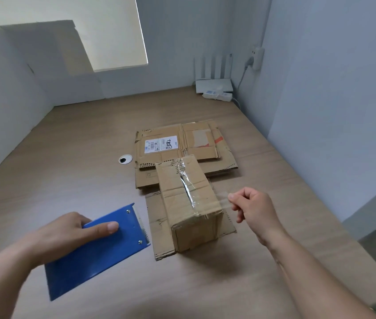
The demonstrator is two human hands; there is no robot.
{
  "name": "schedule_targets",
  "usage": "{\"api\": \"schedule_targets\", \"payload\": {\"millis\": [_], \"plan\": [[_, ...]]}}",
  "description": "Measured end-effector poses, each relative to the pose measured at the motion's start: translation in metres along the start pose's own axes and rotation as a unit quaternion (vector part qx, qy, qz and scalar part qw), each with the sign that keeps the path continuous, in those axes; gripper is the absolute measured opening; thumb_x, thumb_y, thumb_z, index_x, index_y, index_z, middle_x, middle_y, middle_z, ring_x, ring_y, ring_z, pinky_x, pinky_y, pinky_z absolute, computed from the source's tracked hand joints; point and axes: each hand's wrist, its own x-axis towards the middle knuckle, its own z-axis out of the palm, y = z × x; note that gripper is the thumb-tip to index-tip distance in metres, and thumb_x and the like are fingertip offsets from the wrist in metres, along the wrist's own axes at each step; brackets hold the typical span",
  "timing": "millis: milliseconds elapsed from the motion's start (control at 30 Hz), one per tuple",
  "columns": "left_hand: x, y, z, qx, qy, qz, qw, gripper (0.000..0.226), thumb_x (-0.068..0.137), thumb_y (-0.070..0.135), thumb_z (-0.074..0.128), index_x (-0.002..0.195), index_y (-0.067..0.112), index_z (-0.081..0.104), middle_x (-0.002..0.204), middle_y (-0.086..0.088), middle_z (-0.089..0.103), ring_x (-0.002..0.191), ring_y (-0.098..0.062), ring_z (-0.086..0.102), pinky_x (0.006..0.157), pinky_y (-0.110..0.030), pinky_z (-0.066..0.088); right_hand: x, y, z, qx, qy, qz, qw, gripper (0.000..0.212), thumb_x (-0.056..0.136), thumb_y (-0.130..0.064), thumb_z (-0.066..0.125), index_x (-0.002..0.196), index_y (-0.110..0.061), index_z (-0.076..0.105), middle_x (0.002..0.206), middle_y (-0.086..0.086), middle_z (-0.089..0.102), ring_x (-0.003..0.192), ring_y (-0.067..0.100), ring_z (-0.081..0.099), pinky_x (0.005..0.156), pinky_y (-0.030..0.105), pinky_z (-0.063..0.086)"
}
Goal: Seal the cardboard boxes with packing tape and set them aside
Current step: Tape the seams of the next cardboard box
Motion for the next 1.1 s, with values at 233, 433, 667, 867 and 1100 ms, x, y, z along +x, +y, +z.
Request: {"api": "schedule_targets", "payload": {"millis": [233, 433, 667, 867, 1100], "plan": [[0.013, 0.011, 0.009, 0.047, 0.010, -0.013, 0.999, 0.095, 0.027, 0.092, 0.043, 0.070, 0.012, 0.070, 0.062, 0.002, 0.071, 0.053, -0.011, 0.066, 0.055, -0.021, 0.041, 0.001, 0.017, 0.003, 0.009, 0.022, 0.040, 0.999, 0.027, 0.089, -0.009, 0.062, 0.063, -0.008, 0.056, 0.055, 0.000, 0.056, 0.038, 0.009, 0.044, 0.044, 0.026, 0.043], [0.026, 0.008, 0.014, 0.068, 0.021, -0.029, 0.997, 0.086, 0.036, 0.093, 0.043, 0.061, 0.014, 0.065, 0.056, 0.003, 0.067, 0.051, -0.011, 0.061, 0.054, -0.024, 0.038, 0.006, 0.023, 0.009, -0.008, 0.019, 0.053, 0.998, 0.027, 0.088, -0.010, 0.063, 0.062, -0.009, 0.055, 0.055, -0.001, 0.057, 0.037, 0.011, 0.045, 0.046, 0.027, 0.041], [0.057, 0.011, 0.038, 0.165, 0.067, -0.066, 0.982, 0.071, 0.068, 0.085, 0.047, 0.073, 0.016, 0.063, 0.074, 0.001, 0.066, 0.068, -0.015, 0.062, 0.060, -0.027, 0.039, 0.013, 0.028, 0.020, -0.011, -0.020, 0.109, 0.994, 0.022, 0.088, -0.008, 0.062, 0.067, -0.007, 0.055, 0.057, 0.002, 0.054, 0.043, 0.012, 0.041, 0.043, 0.026, 0.042], [0.069, 0.025, 0.050, 0.182, 0.068, -0.075, 0.978, 0.071, 0.069, 0.087, 0.044, 0.080, 0.019, 0.062, 0.080, 0.002, 0.064, 0.073, -0.013, 0.062, 0.064, -0.027, 0.042, 0.015, 0.035, 0.011, -0.141, -0.045, 0.177, 0.973, 0.026, 0.086, -0.036, 0.062, 0.103, -0.017, 0.056, 0.093, 0.004, 0.062, 0.071, 0.019, 0.060, 0.050, 0.027, 0.048], [0.065, 0.034, 0.051, 0.208, 0.075, -0.077, 0.972, 0.066, 0.073, 0.084, 0.043, 0.077, 0.020, 0.061, 0.077, 0.003, 0.062, 0.072, -0.011, 0.061, 0.063, -0.027, 0.041, -0.005, 0.016, 0.022, -0.266, 0.062, -0.058, 0.960, 0.023, 0.090, -0.041, 0.058, 0.080, -0.020, 0.058, 0.082, -0.005, 0.057, 0.081, 0.016, 0.054, 0.067, 0.029, 0.038]]}}
